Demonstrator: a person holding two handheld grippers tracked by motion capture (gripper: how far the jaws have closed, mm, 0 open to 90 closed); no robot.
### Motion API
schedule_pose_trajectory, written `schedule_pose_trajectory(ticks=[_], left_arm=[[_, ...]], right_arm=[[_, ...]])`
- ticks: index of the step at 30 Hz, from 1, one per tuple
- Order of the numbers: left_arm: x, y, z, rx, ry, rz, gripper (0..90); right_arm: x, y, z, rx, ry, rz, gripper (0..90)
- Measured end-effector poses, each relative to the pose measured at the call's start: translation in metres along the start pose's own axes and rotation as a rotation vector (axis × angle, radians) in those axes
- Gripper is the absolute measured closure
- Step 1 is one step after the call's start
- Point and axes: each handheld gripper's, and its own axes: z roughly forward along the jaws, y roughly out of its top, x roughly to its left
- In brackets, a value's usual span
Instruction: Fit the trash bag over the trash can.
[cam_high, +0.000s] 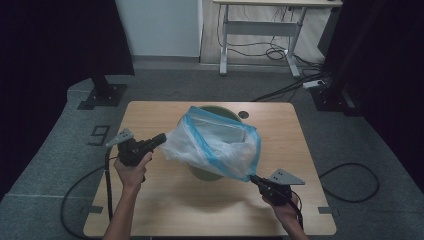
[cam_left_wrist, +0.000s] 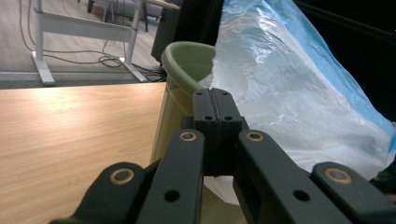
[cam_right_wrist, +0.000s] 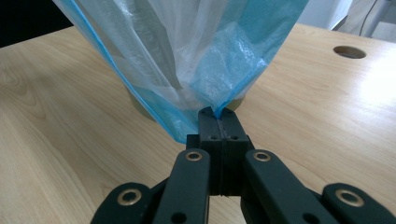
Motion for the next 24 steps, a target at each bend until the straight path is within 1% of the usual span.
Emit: schedule_pose_trajectory(ticks=[6,10,12,13,17,20,24], left_arm=[[0.006,-0.01,-0.001,0.017,-0.003,0.0,90.0],[0.009,-0.013,0.002,0.033,0.006,-0.005,90.0],[0.009,-0.014,0.005,0.045,0.017,0.003,90.0],[0.009,-0.015,0.005,0.046,0.017,0.0,90.0],[0.01,-0.018,0.008,0.059,0.025,-0.003,90.0],[0.013,-0.019,0.011,0.062,0.031,-0.018,90.0],[0.017,-0.016,0.016,0.062,0.044,-0.035,90.0]], right_arm=[[-0.001,-0.003,0.004,0.013,0.007,0.0,88.9],[-0.003,-0.003,0.008,0.031,0.007,0.0,88.9],[-0.005,-0.004,0.012,0.043,0.006,0.001,88.9],[-0.005,-0.004,0.014,0.051,0.006,0.001,88.9],[-0.002,-0.008,0.021,0.076,0.014,-0.009,88.9],[-0.001,-0.012,0.029,0.1,0.013,-0.011,88.9],[-0.004,-0.01,0.036,0.108,0.001,0.0,88.9]])
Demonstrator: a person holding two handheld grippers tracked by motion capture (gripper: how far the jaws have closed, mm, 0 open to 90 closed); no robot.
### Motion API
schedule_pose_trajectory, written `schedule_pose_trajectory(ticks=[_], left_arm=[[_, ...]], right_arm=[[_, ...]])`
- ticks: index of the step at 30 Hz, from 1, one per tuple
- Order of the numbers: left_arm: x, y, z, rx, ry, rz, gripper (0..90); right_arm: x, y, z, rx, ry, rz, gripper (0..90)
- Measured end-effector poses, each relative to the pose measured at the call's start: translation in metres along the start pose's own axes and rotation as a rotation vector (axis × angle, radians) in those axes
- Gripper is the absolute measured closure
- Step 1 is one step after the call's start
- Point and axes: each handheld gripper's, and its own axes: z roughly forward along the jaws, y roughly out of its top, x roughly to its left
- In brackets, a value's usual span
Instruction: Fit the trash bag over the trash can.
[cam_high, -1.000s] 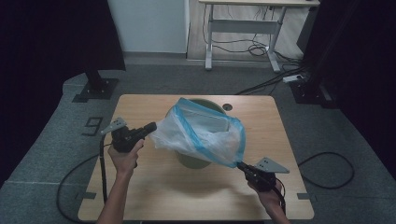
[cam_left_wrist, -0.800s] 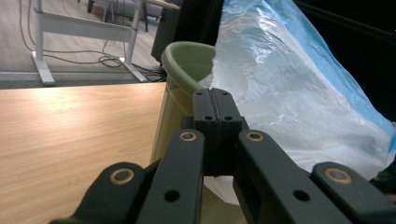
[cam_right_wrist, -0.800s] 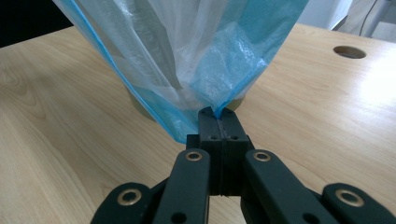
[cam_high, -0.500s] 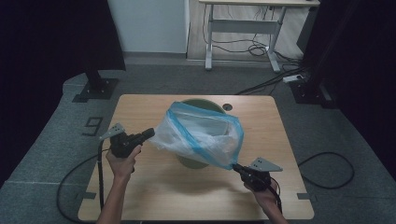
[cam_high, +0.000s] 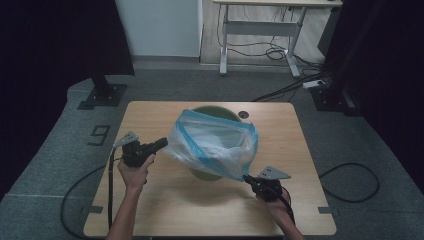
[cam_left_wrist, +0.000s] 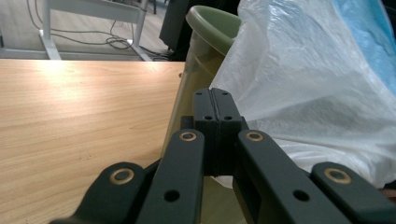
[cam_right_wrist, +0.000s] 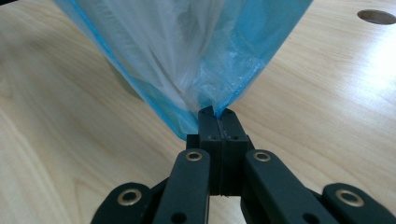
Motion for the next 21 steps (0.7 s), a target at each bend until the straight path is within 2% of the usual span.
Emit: schedule_pose_trajectory(ticks=[5,8,9,10,13,15,21], left_arm=[[0.005,0.003,0.005,0.001,0.006,-0.022,90.0],[0.003,0.003,0.006,0.001,0.009,-0.017,90.0],[0.003,0.003,0.005,0.0,0.011,-0.015,90.0],[0.002,0.003,0.004,0.001,0.013,-0.008,90.0],[0.001,0.004,0.001,-0.001,0.015,0.001,90.0],[0.0,0.004,-0.001,-0.002,0.014,0.005,90.0],[-0.001,0.005,-0.003,-0.008,0.018,0.004,90.0]], right_arm=[[-0.009,0.007,0.008,0.015,-0.011,0.011,88.9],[-0.011,0.01,0.01,0.016,-0.012,0.008,88.8],[-0.011,0.01,0.01,0.011,-0.007,0.007,87.7],[-0.012,0.01,0.008,0.001,-0.004,0.004,80.1],[-0.016,0.01,-0.007,-0.037,-0.013,-0.004,67.8],[-0.022,0.01,-0.021,-0.057,-0.046,-0.006,62.9],[-0.047,0.027,-0.063,-0.127,-0.146,0.014,56.9]])
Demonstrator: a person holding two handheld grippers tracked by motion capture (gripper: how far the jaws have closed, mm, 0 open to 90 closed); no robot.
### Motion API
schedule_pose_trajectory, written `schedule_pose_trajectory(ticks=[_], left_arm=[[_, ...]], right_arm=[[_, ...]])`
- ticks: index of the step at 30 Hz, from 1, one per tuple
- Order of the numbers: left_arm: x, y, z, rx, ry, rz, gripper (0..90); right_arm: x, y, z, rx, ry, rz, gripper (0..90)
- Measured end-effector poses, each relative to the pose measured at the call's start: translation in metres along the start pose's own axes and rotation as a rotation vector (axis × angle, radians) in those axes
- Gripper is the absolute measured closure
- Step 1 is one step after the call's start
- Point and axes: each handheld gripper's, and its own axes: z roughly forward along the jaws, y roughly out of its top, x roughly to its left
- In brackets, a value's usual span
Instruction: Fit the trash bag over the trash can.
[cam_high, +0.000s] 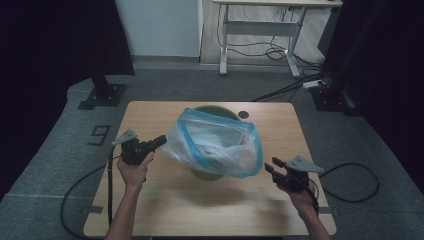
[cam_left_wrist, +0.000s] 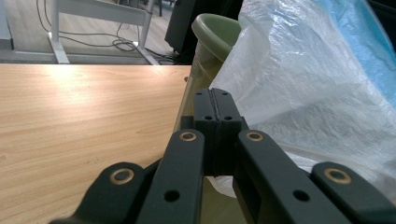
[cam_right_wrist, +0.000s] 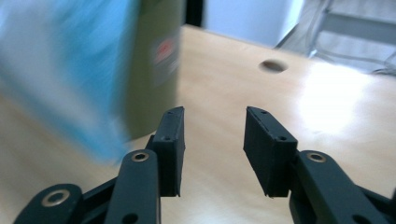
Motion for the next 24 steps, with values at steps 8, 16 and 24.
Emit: schedule_pose_trajectory(ticks=[8,16,24], left_arm=[[-0.004,0.004,0.001,0.004,0.001,0.007,90.0],[-0.009,0.008,0.001,-0.002,-0.003,0.024,90.0],[-0.012,0.011,0.001,-0.002,-0.016,0.026,90.0]], right_arm=[[-0.019,0.056,-0.013,-0.092,-0.044,-0.046,54.1],[-0.016,0.098,0.007,-0.097,0.008,-0.046,52.6],[-0.011,0.12,0.03,-0.083,0.068,-0.03,52.5]])
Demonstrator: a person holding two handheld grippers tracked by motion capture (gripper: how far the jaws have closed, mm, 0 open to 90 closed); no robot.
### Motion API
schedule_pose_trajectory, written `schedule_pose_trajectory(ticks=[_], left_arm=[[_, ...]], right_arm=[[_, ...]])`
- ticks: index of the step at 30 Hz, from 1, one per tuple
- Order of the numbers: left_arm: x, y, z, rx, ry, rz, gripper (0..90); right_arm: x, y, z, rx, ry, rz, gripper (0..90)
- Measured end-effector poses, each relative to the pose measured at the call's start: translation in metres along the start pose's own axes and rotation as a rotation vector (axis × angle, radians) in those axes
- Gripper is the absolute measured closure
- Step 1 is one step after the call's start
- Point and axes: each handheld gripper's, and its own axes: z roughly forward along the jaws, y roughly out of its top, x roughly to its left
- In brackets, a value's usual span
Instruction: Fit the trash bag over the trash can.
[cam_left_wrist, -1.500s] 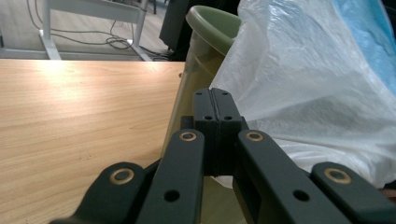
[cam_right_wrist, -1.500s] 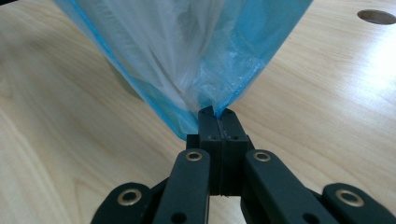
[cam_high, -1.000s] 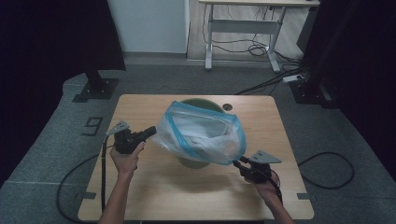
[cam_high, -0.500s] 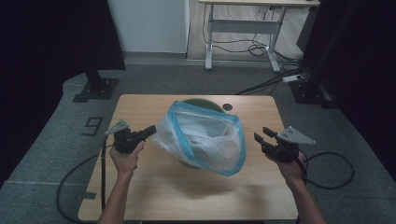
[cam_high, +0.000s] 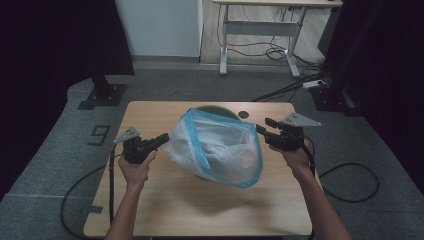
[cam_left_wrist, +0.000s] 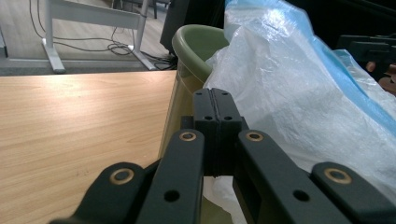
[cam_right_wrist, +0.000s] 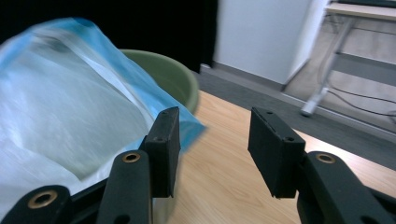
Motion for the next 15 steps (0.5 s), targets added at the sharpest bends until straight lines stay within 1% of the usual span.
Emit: schedule_pose_trajectory(ticks=[3,5,8,12,15], left_arm=[[0.0,0.0,0.0,0.002,0.004,0.001,90.0],[0.0,-0.001,0.0,0.003,0.006,0.001,90.0],[0.001,-0.002,0.001,0.006,0.009,0.002,90.0],[0.001,-0.003,0.001,0.001,0.006,-0.002,90.0],[0.0,-0.003,0.0,-0.001,0.003,-0.003,90.0]], right_arm=[[0.002,0.002,0.011,0.009,0.041,-0.003,51.8],[0.003,0.003,0.016,0.012,0.051,0.002,51.6],[0.002,0.007,0.016,-0.004,0.048,0.008,51.6],[-0.001,0.013,0.011,-0.022,0.038,0.014,51.6],[-0.001,0.013,0.011,-0.01,0.038,0.015,51.6]])
